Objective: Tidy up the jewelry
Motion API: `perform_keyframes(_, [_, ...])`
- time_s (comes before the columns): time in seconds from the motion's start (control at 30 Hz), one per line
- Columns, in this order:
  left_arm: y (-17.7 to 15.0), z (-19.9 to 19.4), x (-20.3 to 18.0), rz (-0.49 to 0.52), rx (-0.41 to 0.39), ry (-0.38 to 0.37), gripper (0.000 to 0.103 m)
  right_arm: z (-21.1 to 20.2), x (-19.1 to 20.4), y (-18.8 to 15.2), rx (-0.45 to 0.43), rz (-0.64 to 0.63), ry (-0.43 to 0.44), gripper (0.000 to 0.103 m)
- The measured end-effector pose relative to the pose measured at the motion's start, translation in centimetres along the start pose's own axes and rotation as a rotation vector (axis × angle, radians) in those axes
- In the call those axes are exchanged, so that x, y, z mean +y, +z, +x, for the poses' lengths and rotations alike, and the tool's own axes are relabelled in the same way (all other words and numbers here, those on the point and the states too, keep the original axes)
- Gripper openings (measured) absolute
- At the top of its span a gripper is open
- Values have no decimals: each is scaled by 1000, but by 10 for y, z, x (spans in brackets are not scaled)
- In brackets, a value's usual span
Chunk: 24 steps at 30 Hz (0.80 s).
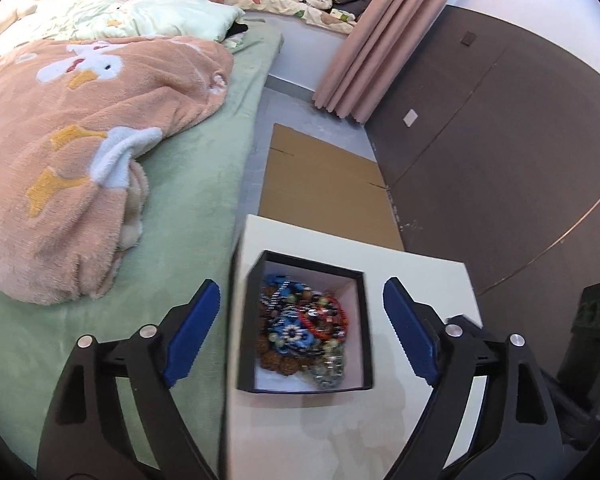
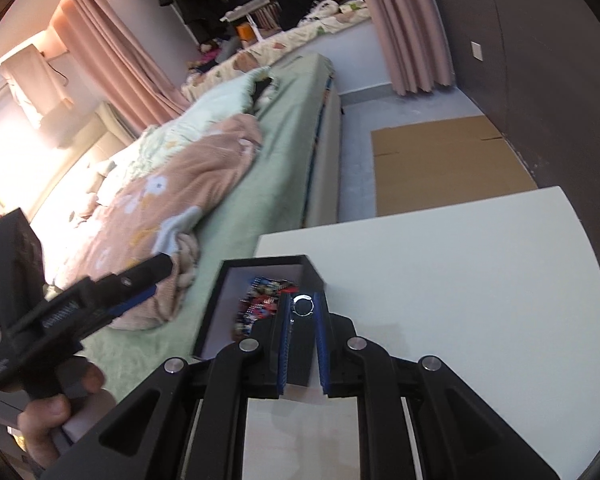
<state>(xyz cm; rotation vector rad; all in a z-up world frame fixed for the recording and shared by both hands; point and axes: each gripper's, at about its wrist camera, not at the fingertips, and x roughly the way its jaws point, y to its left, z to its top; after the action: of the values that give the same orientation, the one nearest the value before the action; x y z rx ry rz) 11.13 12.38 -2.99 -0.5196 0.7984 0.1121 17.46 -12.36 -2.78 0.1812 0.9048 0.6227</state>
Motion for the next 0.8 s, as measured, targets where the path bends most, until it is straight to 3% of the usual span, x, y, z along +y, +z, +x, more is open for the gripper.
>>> perform_keyframes(0.17, [0, -2, 18, -17, 0, 47, 88, 1, 14, 0, -10, 7, 68, 12])
perform_keyframes(0.3, [-1, -9, 25, -15, -7, 47, 93, 2, 25, -1, -11, 29, 171, 12])
perform_keyframes(0.4, [-4, -15, 26, -9, -20, 54, 98, 9, 37, -2, 8, 5, 175, 18])
perform_keyframes(0.47, [-7, -19, 27, -6, -19, 56, 98, 6, 36, -5, -4, 13, 160, 60])
perform_keyframes(0.5, [-8, -20, 28, -7, -17, 52, 98, 1, 35, -6, -21, 16, 147, 64])
perform_keyframes(0.8, [-21, -39, 23, 35, -26, 50, 98, -31, 9, -11, -33, 49, 76, 64])
